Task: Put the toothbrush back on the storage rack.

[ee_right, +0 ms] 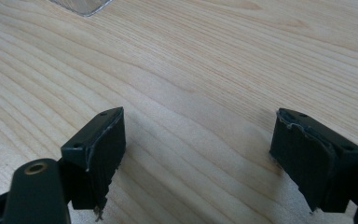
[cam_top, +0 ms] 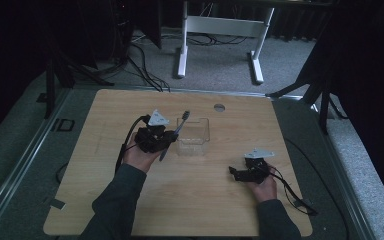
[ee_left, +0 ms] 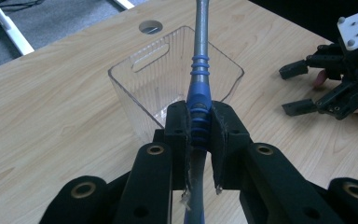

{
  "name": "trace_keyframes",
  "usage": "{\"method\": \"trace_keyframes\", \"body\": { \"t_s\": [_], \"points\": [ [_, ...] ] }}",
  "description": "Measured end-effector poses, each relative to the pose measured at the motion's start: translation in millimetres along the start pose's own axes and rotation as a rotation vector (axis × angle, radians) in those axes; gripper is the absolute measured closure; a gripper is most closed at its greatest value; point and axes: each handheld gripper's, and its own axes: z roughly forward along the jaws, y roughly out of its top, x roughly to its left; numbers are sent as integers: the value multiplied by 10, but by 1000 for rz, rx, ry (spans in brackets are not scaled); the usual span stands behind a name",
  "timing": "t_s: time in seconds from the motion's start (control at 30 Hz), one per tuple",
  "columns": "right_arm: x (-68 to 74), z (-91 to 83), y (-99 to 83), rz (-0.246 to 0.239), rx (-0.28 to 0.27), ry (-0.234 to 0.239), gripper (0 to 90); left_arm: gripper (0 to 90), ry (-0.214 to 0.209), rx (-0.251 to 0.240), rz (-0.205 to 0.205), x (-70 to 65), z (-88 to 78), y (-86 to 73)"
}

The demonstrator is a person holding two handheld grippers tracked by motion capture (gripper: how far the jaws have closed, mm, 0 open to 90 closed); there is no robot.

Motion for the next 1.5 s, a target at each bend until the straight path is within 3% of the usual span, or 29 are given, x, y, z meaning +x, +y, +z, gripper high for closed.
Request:
{"method": "trace_keyframes", "body": {
  "t_s": [0.63,1.5],
  "points": [
    [-1,1,0,-2,-1,0,174,786,-2,-9,26,-13,18,176],
    [-1,0,0,-2,-1,0,174,786,2,-84,21,9,62,410]
  ]
}}
